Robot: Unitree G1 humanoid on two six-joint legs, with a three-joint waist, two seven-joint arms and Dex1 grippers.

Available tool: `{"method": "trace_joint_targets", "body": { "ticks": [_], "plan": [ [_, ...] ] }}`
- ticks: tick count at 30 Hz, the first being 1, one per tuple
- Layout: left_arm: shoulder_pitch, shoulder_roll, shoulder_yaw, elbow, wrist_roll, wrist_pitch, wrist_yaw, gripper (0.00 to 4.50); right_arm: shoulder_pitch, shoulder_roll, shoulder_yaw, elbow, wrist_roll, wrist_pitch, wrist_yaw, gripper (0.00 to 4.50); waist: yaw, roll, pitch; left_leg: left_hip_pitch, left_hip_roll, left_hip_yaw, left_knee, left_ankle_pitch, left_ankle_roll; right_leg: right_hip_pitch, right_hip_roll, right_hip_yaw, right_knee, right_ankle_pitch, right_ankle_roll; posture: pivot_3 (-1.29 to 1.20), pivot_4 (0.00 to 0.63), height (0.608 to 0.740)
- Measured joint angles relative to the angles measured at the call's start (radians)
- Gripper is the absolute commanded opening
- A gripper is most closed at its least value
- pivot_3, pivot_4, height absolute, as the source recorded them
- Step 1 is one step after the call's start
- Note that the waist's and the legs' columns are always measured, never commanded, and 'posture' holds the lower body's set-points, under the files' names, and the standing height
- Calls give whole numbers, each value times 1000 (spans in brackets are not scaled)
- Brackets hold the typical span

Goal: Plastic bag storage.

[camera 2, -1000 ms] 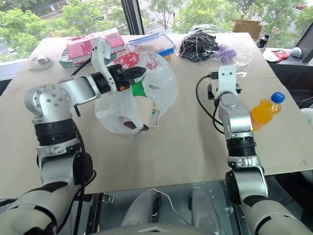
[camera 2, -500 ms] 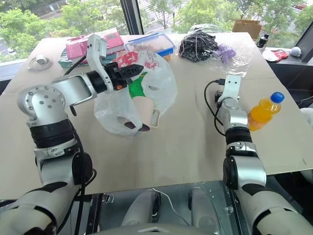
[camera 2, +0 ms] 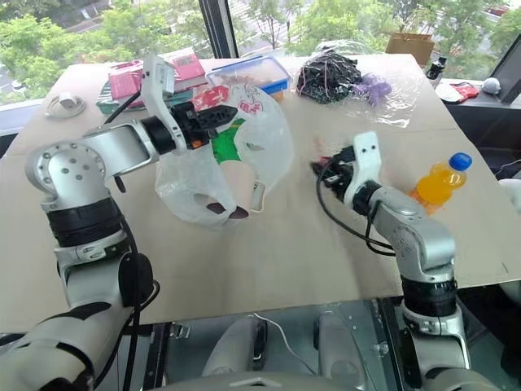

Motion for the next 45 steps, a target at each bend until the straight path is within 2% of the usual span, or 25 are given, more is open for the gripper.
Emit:
{"method": "trace_joint_targets", "body": {
  "ticks": [3,7,9,11,17,23,25,26,29,30,33,38,42,45],
  "plan": [
    [-7,19,-10,1,-1,0,-24,0,-40,43,63,9,27,24,6,834,7,0,0,0,0,0,3,0,0,1,1,0,0,0,0,0,150,740],
    [3,70,-27,-41,-52,39,-100,0,-218,142,162,351,-88,-86,23,834,0,-1,0,-1,1,1,5,0,0,2,1,0,-1,0,0,0,150,740],
    [9,84,-31,-79,-85,60,-124,0,-260,168,181,470,-121,-140,39,834,3,-1,0,-2,1,0,4,0,0,1,1,0,0,0,0,0,150,740],
    [19,108,-30,-114,-107,78,-133,0,-310,185,187,586,-156,-197,64,834,5,-1,0,-2,0,0,3,0,0,0,0,0,-1,0,0,0,150,740],
    [46,107,-22,-149,-123,90,-106,0,-390,224,189,737,-211,-294,128,834,3,-1,0,-3,-1,0,2,0,0,0,-1,0,-2,0,0,0,150,740],
    [54,93,-3,-165,-149,108,-78,0,-546,334,160,1082,-303,-508,96,834,0,-1,0,-1,0,0,0,0,0,-1,-1,0,-1,0,0,0,150,740],
    [58,90,4,-161,-137,108,-51,0,-603,373,130,1233,-321,-601,90,1831,0,0,0,-2,-1,0,0,0,0,-1,-1,0,-1,0,0,0,150,740],
    [59,83,5,-158,-127,108,-38,0,-629,379,126,1300,-339,-642,91,2170,2,0,0,-2,-1,0,0,0,-1,-1,-1,0,-1,0,0,0,150,740],
    [59,50,7,-135,-109,105,-3,0,-648,371,135,1374,-407,-731,89,3591,9,-1,0,-3,-2,-1,0,0,-1,0,-3,-1,-2,0,0,0,150,740],
    [58,37,8,-123,-103,99,7,0,-645,358,147,1369,-433,-748,87,4069,8,-1,0,-3,-3,-1,0,0,-1,0,-4,-1,-2,0,0,0,150,740],
    [50,14,6,-96,-90,74,27,0,-573,317,186,1223,-477,-742,109,4069,5,-1,0,-3,-3,-1,-1,1,-3,-1,-4,-1,-2,0,0,0,150,740],
    [25,1,15,-2,-36,3,57,0,-320,127,226,662,-473,-519,190,4069,9,-1,0,-4,-3,-2,-1,1,-3,-2,-4,-2,-2,0,0,0,150,740],
    [12,-14,-3,62,8,-56,50,0,-203,-2,185,248,-351,-269,225,4069,4,-1,0,-4,-2,-1,-1,0,-1,-2,-3,-1,-1,0,0,0,150,740],
    [8,-24,-46,89,34,-94,17,0,-176,-40,140,64,-281,-141,209,4069,3,-1,0,-3,-2,-1,-1,0,0,-2,-2,-1,-1,0,0,0,150,740]
  ]
}}
